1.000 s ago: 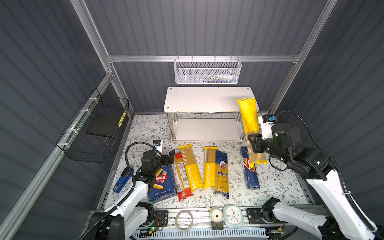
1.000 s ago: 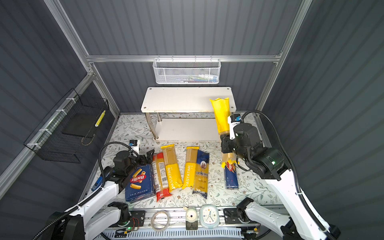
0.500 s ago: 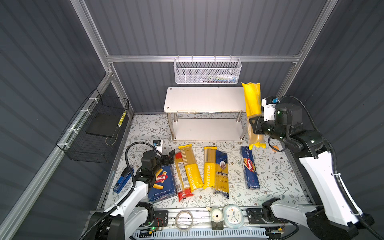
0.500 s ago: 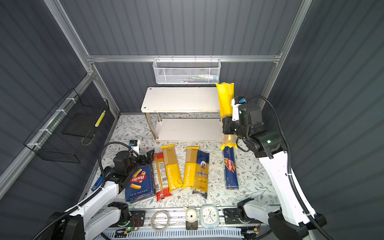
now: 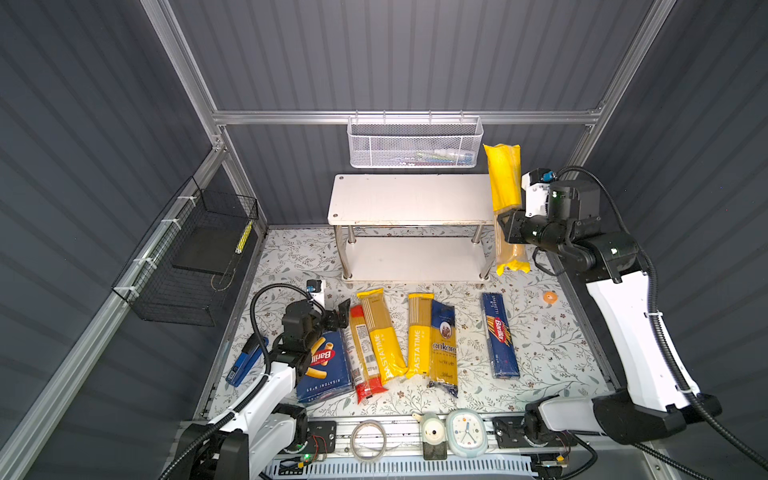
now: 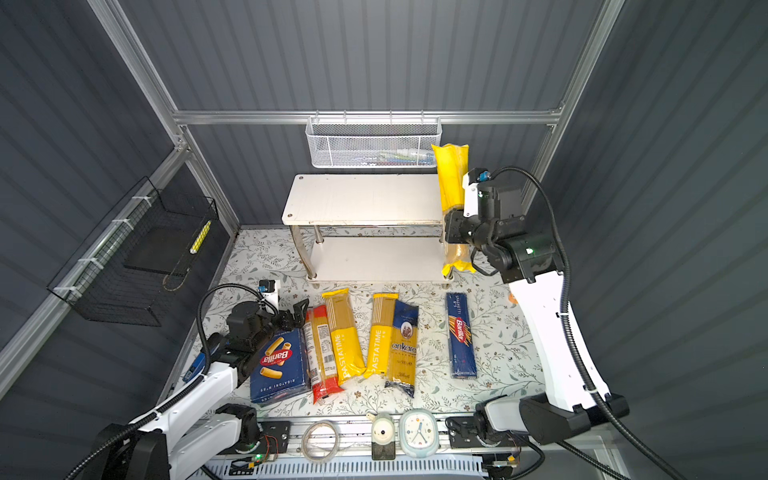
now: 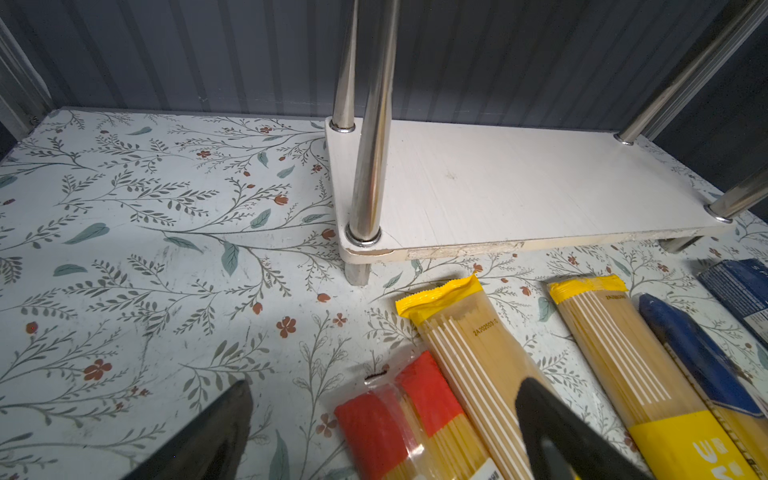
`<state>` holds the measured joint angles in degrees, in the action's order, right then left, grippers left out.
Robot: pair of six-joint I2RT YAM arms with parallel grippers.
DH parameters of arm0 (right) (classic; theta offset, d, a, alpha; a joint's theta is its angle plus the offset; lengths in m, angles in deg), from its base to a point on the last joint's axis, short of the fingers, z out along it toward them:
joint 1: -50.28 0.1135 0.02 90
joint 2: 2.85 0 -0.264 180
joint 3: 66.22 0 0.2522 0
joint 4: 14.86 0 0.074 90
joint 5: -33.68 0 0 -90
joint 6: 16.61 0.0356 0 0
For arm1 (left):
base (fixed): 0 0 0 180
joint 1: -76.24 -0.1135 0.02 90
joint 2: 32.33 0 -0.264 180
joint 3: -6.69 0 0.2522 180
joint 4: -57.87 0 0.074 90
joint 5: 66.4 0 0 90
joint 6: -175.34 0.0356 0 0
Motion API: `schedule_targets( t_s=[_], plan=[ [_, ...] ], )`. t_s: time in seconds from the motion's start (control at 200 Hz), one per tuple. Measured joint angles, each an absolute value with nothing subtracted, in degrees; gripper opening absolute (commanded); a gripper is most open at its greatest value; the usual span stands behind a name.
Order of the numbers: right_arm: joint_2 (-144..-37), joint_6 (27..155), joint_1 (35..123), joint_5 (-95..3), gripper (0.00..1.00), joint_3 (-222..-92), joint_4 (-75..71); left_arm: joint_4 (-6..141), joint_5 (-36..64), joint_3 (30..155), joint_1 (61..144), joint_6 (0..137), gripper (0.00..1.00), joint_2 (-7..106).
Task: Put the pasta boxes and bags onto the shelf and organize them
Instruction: 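Raise the held bag above the top shelf with the right gripper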
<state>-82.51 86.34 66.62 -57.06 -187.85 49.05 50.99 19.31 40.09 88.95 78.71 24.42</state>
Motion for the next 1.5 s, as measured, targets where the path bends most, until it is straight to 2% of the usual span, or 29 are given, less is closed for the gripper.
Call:
schedule_targets(
  t_s=[0.415,1.106,1.256,1.501],
  plan=[
    [-93.22,83.33,63.88,-57.27,0.0,-201.1,49.8,50.99,19.31,39.93,88.95,78.71,1.0,24.03],
    [-102.83,84.97,60.08,-54.94,0.0,-206.98,50.41,50.99,19.33,39.85,88.95,78.71,1.0,23.76],
    [-103.23,85.36,59.73,-54.96,0.07,-207.72,50.43,50.99,19.33,39.82,88.95,78.71,1.0,23.76],
    [-103.84,85.73,59.62,-54.85,0.1,-208.16,50.8,50.99,19.33,39.82,88.95,78.71,1.0,23.76]
  ],
)
